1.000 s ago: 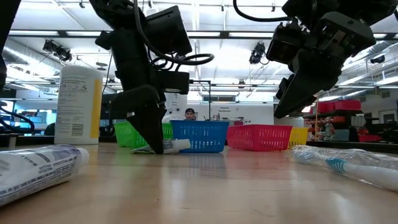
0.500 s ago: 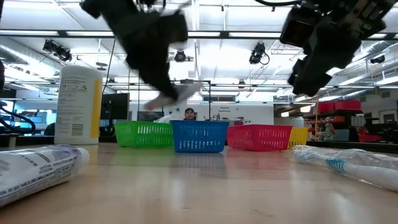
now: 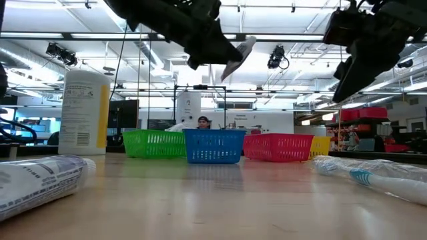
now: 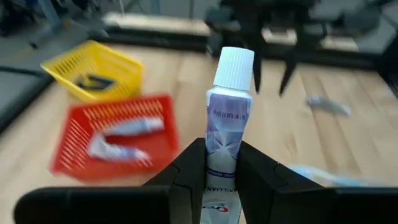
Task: Pick & Place Travel size toiletries
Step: Put the top toothpaste into the red bin, then put the blue toothbrush into the green bin
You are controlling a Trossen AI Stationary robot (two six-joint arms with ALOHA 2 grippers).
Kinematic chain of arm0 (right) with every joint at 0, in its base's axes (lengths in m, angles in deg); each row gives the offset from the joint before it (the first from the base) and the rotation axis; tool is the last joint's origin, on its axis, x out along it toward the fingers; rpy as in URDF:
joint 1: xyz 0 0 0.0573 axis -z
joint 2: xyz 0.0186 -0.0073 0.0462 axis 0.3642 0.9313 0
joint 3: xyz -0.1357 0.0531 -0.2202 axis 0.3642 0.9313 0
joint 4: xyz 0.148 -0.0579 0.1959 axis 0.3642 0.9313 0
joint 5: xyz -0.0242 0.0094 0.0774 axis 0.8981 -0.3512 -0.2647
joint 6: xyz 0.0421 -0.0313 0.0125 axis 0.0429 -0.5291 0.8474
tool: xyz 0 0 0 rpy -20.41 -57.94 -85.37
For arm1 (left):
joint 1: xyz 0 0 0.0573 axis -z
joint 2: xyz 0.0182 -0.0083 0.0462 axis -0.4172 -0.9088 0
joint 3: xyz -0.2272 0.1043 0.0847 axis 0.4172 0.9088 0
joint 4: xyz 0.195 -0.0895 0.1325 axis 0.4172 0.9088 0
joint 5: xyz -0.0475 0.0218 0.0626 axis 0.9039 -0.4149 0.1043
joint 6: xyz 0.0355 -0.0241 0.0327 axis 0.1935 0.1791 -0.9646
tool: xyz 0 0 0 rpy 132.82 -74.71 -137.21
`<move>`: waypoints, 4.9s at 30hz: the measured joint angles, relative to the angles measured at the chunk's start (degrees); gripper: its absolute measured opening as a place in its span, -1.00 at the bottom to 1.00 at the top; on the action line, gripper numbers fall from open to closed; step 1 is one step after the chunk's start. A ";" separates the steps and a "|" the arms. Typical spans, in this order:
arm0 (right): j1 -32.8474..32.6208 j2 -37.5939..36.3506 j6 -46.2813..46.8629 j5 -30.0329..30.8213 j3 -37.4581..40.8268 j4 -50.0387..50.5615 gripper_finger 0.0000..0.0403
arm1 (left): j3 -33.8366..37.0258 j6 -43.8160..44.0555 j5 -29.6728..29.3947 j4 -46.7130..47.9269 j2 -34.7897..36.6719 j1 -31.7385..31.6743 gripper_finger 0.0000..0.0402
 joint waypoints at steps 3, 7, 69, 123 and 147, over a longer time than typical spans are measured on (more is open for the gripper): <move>-0.03 -2.00 -0.12 4.29 0.00 2.18 -0.33 | -0.04 -1.39 1.56 -2.98 0.00 -2.56 -0.59; 0.09 -3.81 -4.30 12.72 0.00 1.70 -0.33 | -0.02 -2.93 1.73 -5.06 0.00 -4.70 -0.59; 9.13 14.00 -28.70 9.81 5.35 -73.69 -0.65 | -0.02 -10.68 4.14 -8.07 0.02 -2.37 -0.59; 22.90 23.64 -12.64 25.16 5.40 -51.03 -0.19 | -0.08 -0.11 -5.71 -0.37 0.07 -2.36 -0.08; 11.91 1.88 -18.39 -8.95 5.40 -34.76 -0.12 | -0.02 1.85 -1.19 6.26 0.07 3.41 -0.08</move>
